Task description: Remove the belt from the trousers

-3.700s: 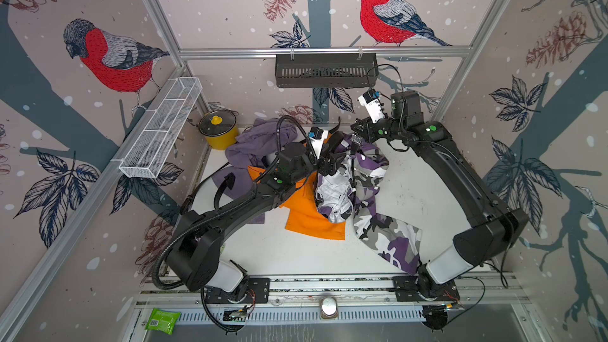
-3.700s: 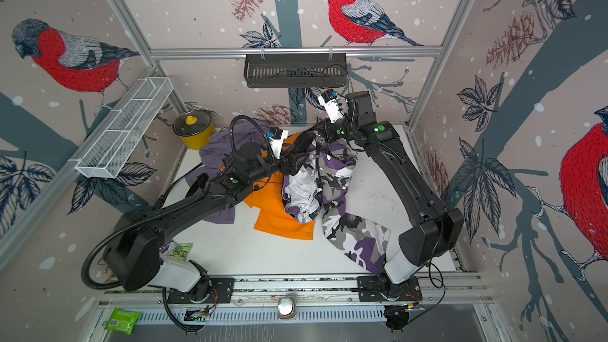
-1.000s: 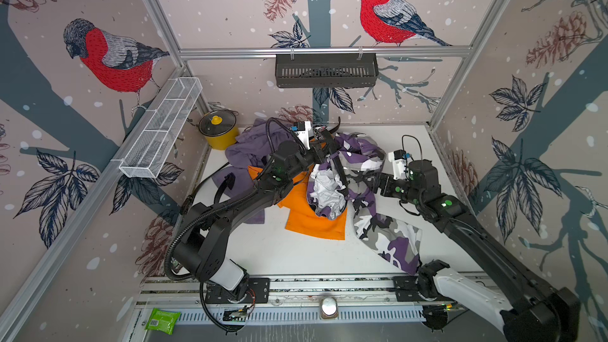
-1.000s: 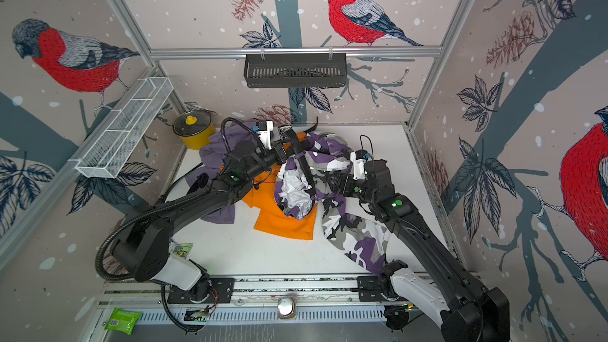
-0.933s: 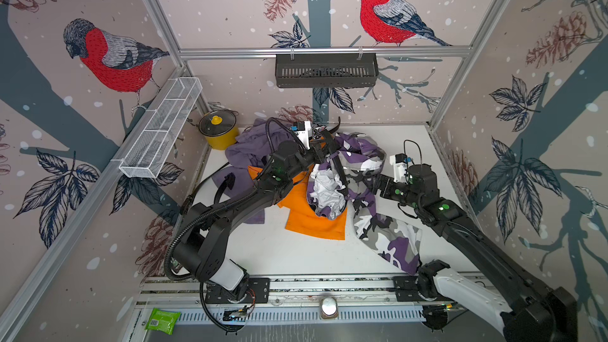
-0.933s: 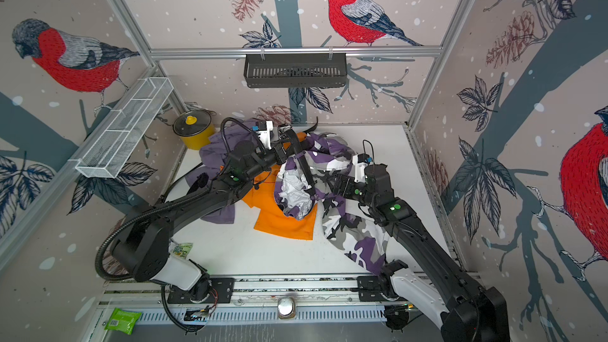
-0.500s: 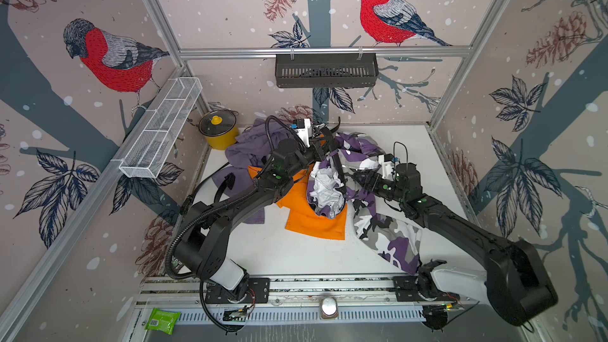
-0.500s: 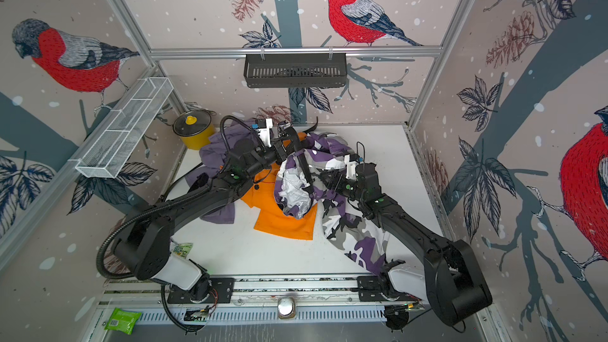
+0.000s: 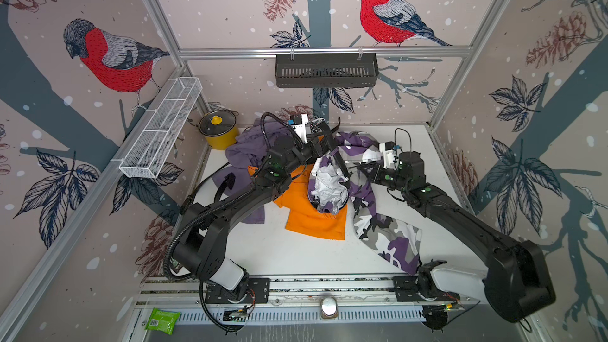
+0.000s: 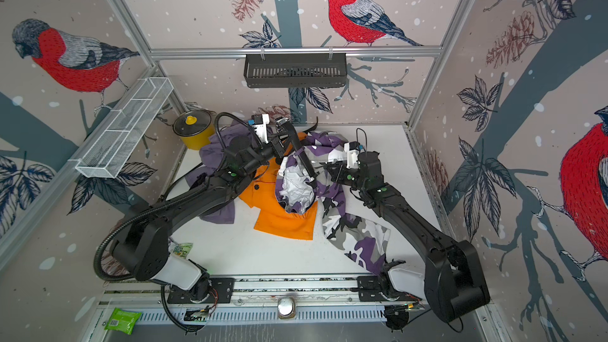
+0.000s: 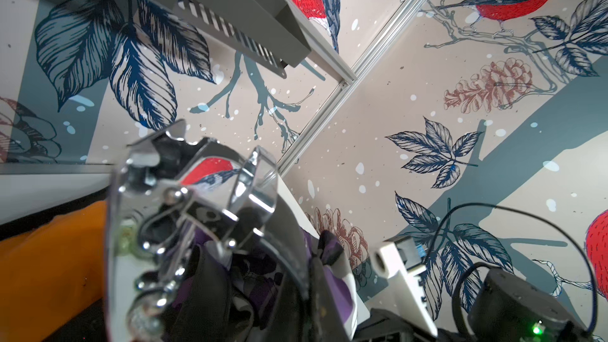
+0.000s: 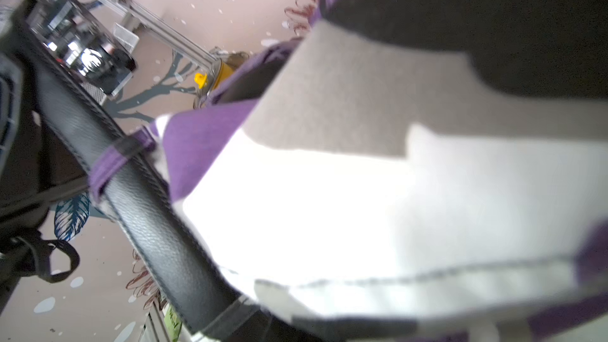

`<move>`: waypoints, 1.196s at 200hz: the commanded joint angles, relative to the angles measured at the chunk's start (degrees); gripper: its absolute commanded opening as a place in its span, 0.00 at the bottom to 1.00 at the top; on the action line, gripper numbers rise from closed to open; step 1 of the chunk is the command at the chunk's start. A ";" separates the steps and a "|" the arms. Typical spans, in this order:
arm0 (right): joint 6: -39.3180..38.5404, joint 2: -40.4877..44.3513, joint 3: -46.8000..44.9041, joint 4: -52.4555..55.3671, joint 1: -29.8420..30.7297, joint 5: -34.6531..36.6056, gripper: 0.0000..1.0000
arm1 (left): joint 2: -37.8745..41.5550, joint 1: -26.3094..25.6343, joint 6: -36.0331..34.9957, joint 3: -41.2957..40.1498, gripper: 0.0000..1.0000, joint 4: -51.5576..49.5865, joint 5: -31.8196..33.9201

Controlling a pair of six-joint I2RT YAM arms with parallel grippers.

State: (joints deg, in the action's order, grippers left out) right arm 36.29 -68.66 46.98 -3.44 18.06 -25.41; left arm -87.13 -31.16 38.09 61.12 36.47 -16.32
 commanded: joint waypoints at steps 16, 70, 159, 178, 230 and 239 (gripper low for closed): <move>-14.64 5.58 15.49 18.39 -7.61 2.95 0.00 | 4.00 0.81 -3.40 7.00 0.00 2.54 0.41; -22.76 2.59 41.51 34.33 -16.99 -1.75 0.00 | 12.05 1.04 -7.05 13.21 0.00 -0.55 8.71; -22.22 -1.29 25.99 24.25 -23.95 -1.84 0.00 | 20.38 17.61 0.38 -11.44 0.00 -0.49 17.95; -21.72 -2.62 24.66 22.81 -23.72 -2.38 0.00 | 19.08 20.08 1.22 -13.10 0.00 0.73 16.76; -24.43 -7.92 20.01 22.97 -2.46 -0.05 0.46 | 16.25 20.36 2.91 -9.31 0.00 -1.58 8.10; -22.08 -8.42 17.02 20.04 0.51 1.01 0.63 | 16.50 20.35 3.05 -9.57 0.00 -1.40 8.39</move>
State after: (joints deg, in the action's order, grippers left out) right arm 12.05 -76.01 68.69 21.12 11.90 -27.27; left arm -70.83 -10.96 39.97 50.83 28.88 -5.89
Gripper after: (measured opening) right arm 0.368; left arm 0.076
